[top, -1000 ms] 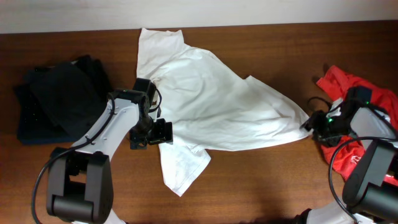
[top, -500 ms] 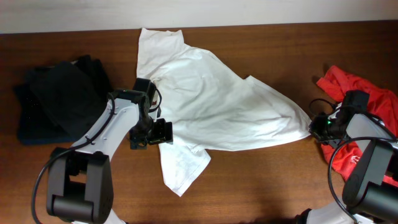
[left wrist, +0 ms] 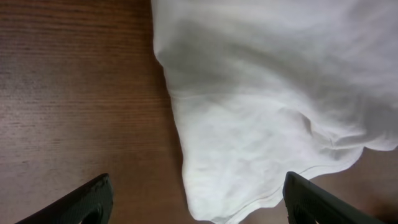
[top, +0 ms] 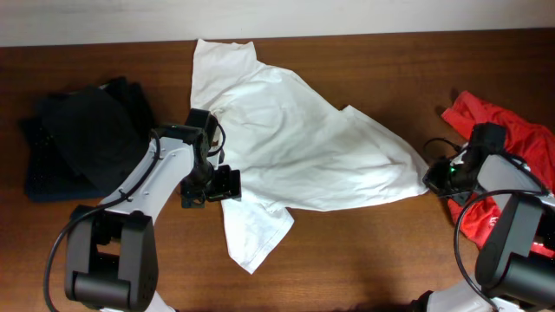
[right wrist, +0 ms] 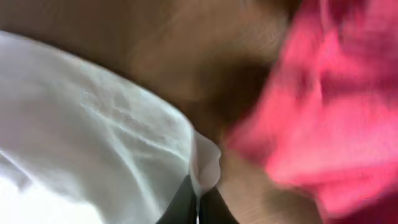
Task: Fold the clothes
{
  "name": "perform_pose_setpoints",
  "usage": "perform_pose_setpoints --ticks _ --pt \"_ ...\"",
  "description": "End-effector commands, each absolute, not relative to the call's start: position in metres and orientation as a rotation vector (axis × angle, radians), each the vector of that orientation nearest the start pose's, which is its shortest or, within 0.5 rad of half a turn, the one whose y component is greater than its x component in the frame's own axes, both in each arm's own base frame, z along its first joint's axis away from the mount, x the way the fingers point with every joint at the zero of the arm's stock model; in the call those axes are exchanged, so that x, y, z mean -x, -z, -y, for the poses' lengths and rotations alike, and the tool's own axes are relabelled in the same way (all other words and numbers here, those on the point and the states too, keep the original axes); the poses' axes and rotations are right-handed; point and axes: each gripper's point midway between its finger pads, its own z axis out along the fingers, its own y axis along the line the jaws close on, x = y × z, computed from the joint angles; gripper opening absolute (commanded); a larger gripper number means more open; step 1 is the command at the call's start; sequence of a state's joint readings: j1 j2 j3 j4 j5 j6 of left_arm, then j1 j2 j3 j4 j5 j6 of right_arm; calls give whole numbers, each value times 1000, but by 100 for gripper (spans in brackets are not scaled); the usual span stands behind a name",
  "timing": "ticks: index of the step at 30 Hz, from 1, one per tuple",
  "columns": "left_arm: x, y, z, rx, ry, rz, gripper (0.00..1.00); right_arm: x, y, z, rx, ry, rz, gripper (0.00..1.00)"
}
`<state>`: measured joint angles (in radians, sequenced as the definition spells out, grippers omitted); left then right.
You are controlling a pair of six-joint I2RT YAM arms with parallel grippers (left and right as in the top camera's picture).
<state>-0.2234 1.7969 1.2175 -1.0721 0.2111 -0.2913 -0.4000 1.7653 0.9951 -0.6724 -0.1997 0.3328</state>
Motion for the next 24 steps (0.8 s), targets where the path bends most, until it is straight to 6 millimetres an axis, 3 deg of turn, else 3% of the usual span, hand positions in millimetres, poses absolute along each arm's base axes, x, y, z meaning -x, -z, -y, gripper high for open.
perform_pose_setpoints --ticks 1,3,5,8,10,11,19,24 --pt "-285 -52 106 119 331 -3229 93 -340 -58 108 -981 -252 -2736 4" --pt "-286 -52 106 118 333 -3225 93 -350 -102 124 -981 -174 -2706 4" --pt "-288 -52 107 117 336 -3219 93 -356 -157 153 -991 -45 -2648 4" --pt "-288 -52 109 105 338 -3216 94 -354 -209 184 -1029 76 -2549 4" --pt "-287 -53 120 68 397 -3210 94 -353 -248 201 -1054 81 -2454 4" --pt "-288 -54 136 -3 494 -3185 93 -351 -264 207 -1066 80 -2417 4" --pt "-298 -42 204 -269 687 -2993 93 -347 -264 207 -1076 80 -2429 4" --pt "-308 -46 261 -469 762 -2805 93 -346 -263 206 -1079 79 -2439 4"
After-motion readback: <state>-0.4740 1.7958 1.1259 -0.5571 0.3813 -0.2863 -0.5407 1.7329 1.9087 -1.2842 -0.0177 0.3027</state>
